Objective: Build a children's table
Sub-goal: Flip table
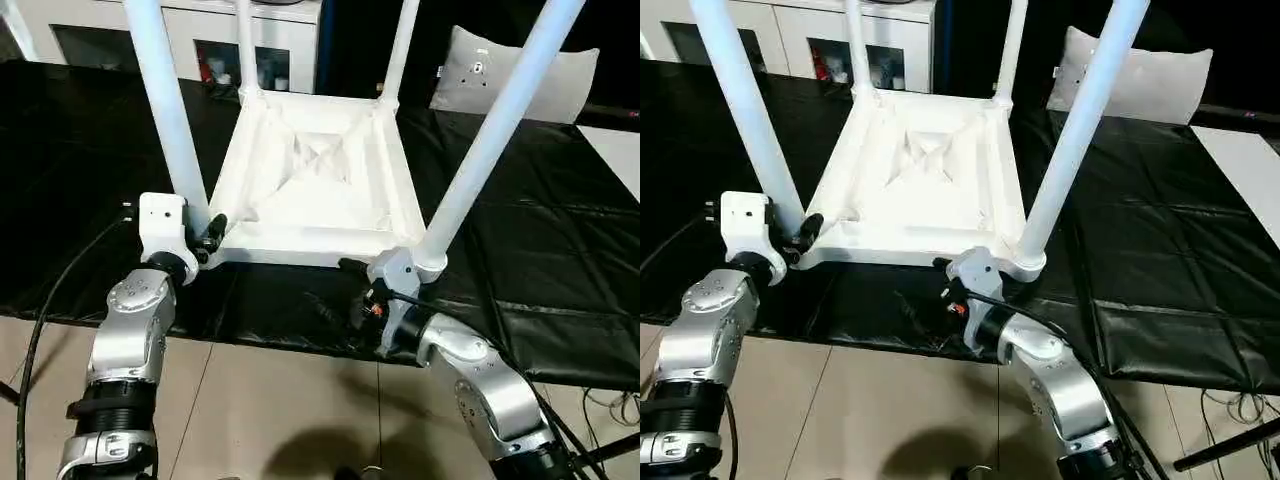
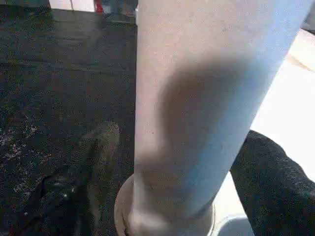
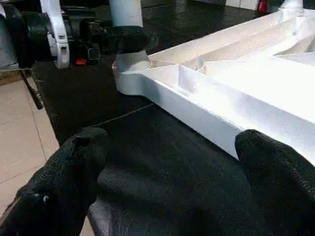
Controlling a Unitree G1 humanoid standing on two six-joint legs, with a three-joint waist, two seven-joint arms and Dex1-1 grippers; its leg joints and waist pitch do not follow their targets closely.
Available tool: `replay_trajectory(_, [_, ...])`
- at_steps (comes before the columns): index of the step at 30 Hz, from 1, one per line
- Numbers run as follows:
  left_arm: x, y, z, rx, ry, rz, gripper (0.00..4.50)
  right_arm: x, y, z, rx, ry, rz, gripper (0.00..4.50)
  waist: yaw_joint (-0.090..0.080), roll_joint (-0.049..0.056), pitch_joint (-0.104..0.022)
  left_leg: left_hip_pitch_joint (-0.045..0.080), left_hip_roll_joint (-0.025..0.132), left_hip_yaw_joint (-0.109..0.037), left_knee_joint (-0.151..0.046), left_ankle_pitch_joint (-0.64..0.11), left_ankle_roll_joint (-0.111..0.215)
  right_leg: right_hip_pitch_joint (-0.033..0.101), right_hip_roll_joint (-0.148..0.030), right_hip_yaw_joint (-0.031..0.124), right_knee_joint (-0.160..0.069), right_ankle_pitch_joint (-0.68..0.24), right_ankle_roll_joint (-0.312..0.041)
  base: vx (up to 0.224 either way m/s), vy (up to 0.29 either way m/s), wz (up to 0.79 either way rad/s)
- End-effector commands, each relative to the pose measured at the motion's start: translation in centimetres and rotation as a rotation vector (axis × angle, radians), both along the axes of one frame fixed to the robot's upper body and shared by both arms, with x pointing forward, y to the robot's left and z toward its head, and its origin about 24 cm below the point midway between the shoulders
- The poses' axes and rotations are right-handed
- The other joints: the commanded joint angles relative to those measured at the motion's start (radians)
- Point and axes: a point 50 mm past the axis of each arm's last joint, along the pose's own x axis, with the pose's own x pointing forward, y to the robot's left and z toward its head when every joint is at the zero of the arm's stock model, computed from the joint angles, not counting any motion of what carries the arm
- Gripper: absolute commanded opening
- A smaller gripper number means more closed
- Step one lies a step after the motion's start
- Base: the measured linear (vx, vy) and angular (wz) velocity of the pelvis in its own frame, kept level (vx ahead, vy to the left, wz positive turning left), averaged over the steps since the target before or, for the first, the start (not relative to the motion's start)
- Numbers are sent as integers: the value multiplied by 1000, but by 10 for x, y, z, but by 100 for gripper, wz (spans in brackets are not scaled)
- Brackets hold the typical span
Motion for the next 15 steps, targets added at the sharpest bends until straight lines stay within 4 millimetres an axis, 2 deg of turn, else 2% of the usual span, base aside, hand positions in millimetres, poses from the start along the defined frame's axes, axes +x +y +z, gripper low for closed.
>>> replay_trajectory(1, [3, -1, 4, 2, -18, -2, 348, -4, 0, 3, 0, -10, 19, 450, 0, 29, -77, -18, 69, -13, -86, -76, 56, 71, -99, 71, -66, -276, -150, 0, 0, 0])
replay_trajectory(15, [4, 0, 4, 18, -10, -38, 348, -4, -2, 3, -8, -10, 25, 450, 0, 31, -76, -17, 67, -13, -87, -92, 52, 70, -99, 69, -71, -311, -132, 0, 0, 0])
